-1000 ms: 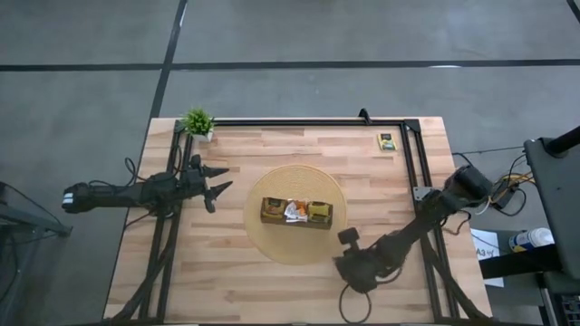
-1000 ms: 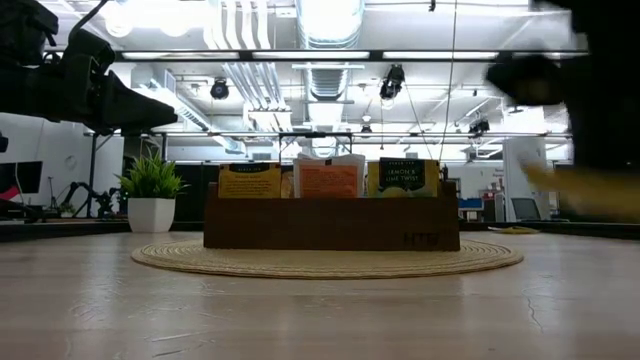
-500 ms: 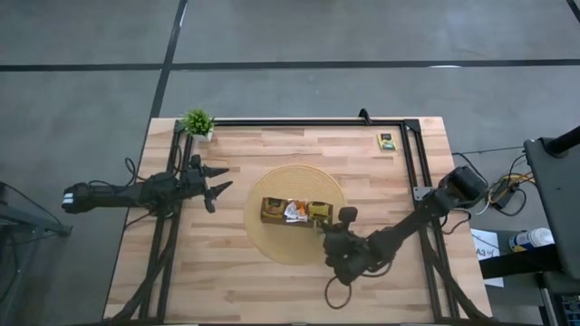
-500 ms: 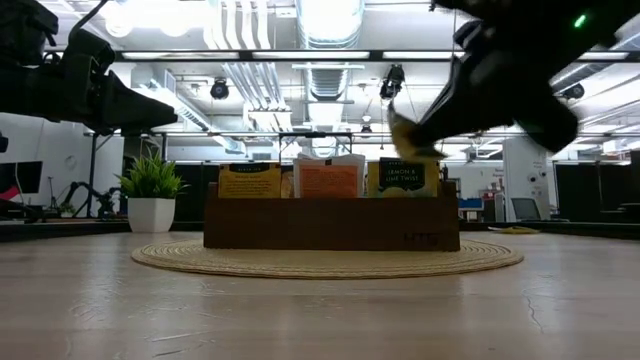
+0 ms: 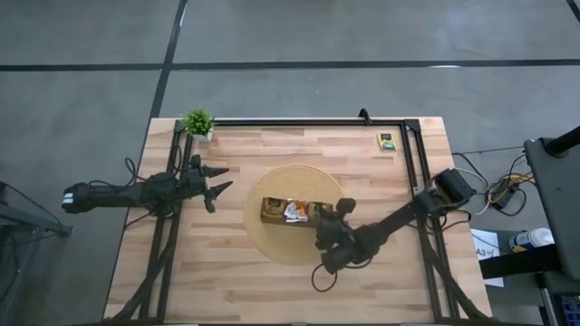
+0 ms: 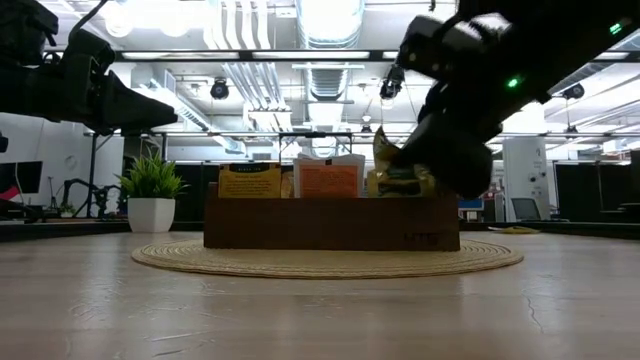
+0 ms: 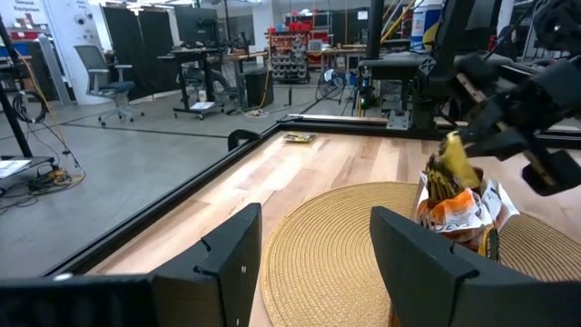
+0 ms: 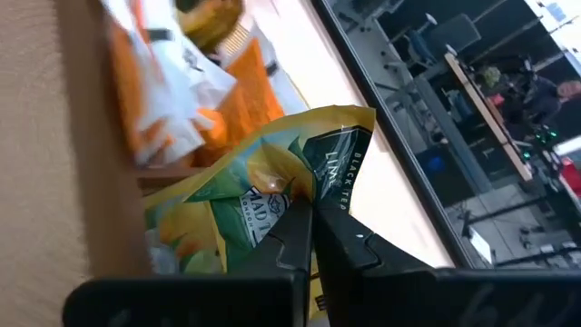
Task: Pick & Place Tea
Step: Put the bottom lemon tea sachet into the right section of the wooden organizer
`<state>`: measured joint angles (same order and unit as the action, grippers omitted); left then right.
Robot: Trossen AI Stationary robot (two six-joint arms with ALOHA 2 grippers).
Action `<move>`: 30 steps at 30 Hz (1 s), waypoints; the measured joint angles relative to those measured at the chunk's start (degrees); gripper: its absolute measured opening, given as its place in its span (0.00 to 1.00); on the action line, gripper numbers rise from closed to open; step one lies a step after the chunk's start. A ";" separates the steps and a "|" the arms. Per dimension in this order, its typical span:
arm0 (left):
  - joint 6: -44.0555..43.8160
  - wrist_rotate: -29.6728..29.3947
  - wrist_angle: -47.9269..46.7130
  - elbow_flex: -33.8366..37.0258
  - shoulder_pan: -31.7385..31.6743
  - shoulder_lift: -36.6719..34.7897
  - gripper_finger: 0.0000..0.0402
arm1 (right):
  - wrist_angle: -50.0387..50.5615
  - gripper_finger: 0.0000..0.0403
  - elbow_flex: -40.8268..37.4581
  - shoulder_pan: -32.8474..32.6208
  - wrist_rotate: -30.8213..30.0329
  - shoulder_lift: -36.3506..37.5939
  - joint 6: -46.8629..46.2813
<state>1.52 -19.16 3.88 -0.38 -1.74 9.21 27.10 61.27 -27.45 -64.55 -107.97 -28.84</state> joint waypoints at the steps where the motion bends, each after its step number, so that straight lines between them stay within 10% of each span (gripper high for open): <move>1: 0.00 0.00 0.00 -0.02 0.00 0.00 0.50 | 0.04 0.02 -0.02 0.10 0.02 -0.09 -0.17; 18: 0.00 0.00 -0.02 0.00 0.04 0.02 0.50 | 3.45 0.02 6.20 0.14 -0.61 -10.93 1.87; 30: -0.01 0.00 0.01 -0.01 0.02 0.02 0.50 | 11.77 0.03 8.79 1.26 9.77 -8.58 -2.08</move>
<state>1.51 -19.16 3.89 -0.39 -1.72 9.23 38.86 70.06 -26.20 -54.78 -116.55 -30.92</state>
